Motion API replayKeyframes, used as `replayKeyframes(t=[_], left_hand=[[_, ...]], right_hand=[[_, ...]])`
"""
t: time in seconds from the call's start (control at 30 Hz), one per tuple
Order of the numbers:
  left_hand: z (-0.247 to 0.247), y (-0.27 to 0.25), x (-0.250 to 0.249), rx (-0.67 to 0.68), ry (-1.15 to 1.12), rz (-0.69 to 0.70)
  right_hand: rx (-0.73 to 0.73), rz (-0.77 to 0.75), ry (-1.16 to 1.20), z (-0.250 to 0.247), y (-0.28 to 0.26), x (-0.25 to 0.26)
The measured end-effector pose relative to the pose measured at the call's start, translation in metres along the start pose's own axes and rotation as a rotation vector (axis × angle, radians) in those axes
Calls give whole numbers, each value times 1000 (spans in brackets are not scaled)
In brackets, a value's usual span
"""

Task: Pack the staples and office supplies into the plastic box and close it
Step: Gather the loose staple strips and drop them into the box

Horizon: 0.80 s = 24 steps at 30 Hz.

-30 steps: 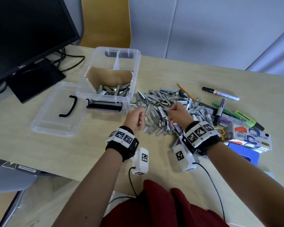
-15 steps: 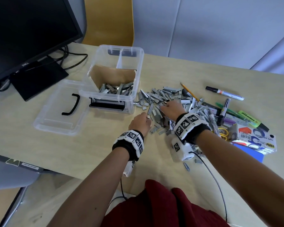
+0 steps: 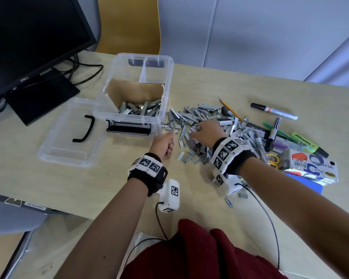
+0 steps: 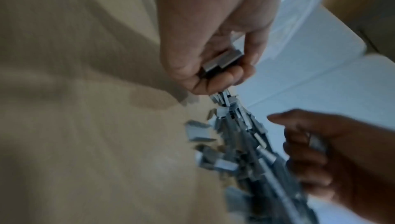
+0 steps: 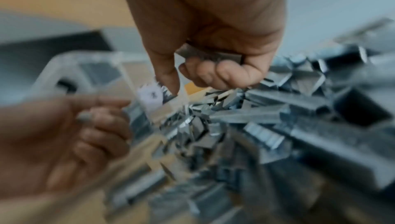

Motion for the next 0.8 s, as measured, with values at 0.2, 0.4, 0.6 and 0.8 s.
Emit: replayKeyframes(t=[0.2,0.4,0.6,0.8], left_hand=[[9,-7,4,-160,1056,250],[26,-17,5,-245,1579,394],[37,-22,7,-301,1692,437],[40,-22,9,-294,1763,466]], right_hand=[[127,-116,-490,24,0,16],[146,-53,-231,24,5,5],[24,77,1080,6,-11,-13],[-5,56,1276,-4,-30,-22]])
Point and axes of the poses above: each hand's wrist, its own y-axis towards the middle knuckle, its own z-axis out of the palm, x = y × z, the point moved 5 cm from there along y, towards the middle knuckle, and after that the axes turned 12 degrees about -z, right-handed, at the moved point
